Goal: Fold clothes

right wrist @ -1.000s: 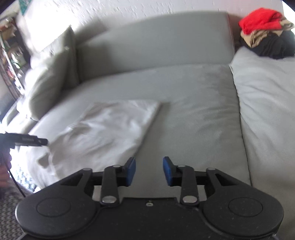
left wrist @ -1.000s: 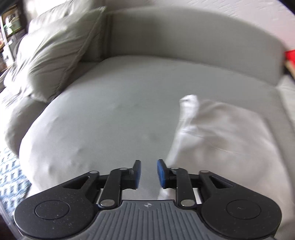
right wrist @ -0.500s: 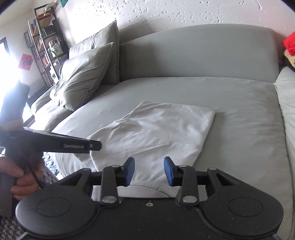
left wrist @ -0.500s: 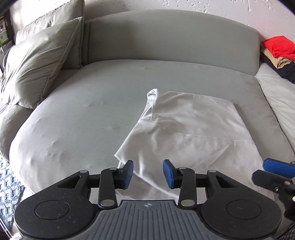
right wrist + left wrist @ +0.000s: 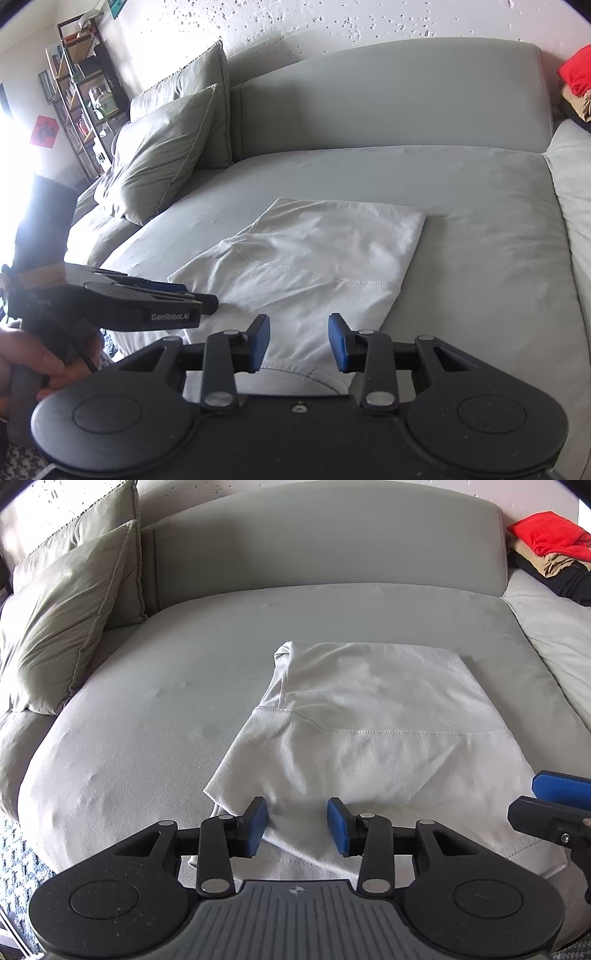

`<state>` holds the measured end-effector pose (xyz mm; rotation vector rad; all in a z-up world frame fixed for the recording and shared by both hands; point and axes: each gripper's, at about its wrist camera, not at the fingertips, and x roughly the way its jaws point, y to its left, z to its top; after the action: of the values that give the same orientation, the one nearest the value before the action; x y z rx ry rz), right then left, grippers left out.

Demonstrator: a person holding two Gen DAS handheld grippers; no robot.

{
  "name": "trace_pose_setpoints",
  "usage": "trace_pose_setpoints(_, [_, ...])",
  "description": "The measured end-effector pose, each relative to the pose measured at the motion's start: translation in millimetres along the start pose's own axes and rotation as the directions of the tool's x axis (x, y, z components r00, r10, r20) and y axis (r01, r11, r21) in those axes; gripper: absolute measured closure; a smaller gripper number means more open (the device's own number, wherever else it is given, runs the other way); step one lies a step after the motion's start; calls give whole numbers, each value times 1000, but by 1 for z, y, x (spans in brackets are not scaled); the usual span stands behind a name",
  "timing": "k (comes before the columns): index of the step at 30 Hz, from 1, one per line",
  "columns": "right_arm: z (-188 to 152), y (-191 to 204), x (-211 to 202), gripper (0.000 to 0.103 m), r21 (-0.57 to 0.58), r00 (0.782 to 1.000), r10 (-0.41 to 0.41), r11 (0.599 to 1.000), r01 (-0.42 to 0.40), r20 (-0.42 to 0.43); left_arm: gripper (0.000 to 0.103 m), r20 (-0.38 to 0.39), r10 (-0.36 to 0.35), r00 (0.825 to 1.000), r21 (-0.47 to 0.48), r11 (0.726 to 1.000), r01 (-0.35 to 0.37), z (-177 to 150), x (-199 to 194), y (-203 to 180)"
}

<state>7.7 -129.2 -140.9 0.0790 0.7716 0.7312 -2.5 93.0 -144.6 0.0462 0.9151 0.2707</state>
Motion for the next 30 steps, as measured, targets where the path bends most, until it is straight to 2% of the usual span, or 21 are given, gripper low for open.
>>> trace_pose_setpoints(2, [0, -1, -2, 69, 7, 1000, 2, 1000, -3, 10, 64, 23, -7, 1000, -16, 1000, 8, 0, -4, 2])
trace_pose_setpoints(4, [1, -2, -4, 69, 16, 1000, 9, 1000, -9, 26, 64, 78, -24, 997, -52, 998, 28, 0, -13, 9])
trace_pose_setpoints(6, [1, -3, -5, 65, 28, 999, 11, 1000, -13, 41, 65, 113, -36, 993, -84, 995, 45, 0, -18, 15])
trace_pose_setpoints(8, [0, -2, -3, 65, 28, 999, 11, 1000, -12, 36, 69, 58, -29, 998, -82, 996, 34, 0, -9, 15])
trace_pose_setpoints(9, [0, -1, 0, 65, 20, 999, 8, 1000, -9, 31, 71, 16, -11, 1000, -65, 998, 12, -1, -2, 13])
trace_pose_setpoints(12, [-5, 6, 14, 65, -51, 999, -39, 998, 37, -32, 70, 13, 46, 999, 43, 998, -47, -7, 2, -1])
trace_pose_setpoints(15, [-12, 13, 16, 65, -131, 994, -80, 989, 69, -80, 70, 23, 67, 997, 144, 987, -70, -17, -4, -9])
trace_pose_setpoints(19, [-18, 11, -2, 65, -177, 988, -86, 982, 62, -128, 71, -6, 24, 1000, 192, 981, -23, -28, -20, 1])
trace_pose_setpoints(22, [-18, -10, -22, 64, -100, 990, -12, 995, -2, -141, 71, -43, -111, 993, 82, 990, 114, -37, -33, 30])
trace_pose_setpoints(23, [-18, -17, -28, 60, -73, 990, 14, 997, -24, -143, 70, -19, -126, 992, 36, 991, 126, -34, -35, 39])
trace_pose_setpoints(24, [-16, -26, -35, 50, -22, 992, 48, 998, -51, -116, 67, 7, -140, 990, -11, 990, 140, -31, -37, 49])
trace_pose_setpoints(26, [-10, -47, -45, 39, 86, 995, 86, 993, -81, -56, 65, 59, -163, 985, -102, 980, 169, -26, -40, 68])
trace_pose_setpoints(28, [-6, -69, -46, 39, 211, 994, 111, 972, -103, -23, 65, 112, -181, 977, -191, 961, 200, -19, -44, 87])
trace_pose_setpoints(30, [-4, -88, -39, 39, 344, 992, 129, 932, -117, -11, 64, 101, -182, 978, -233, 952, 201, -3, -31, 93])
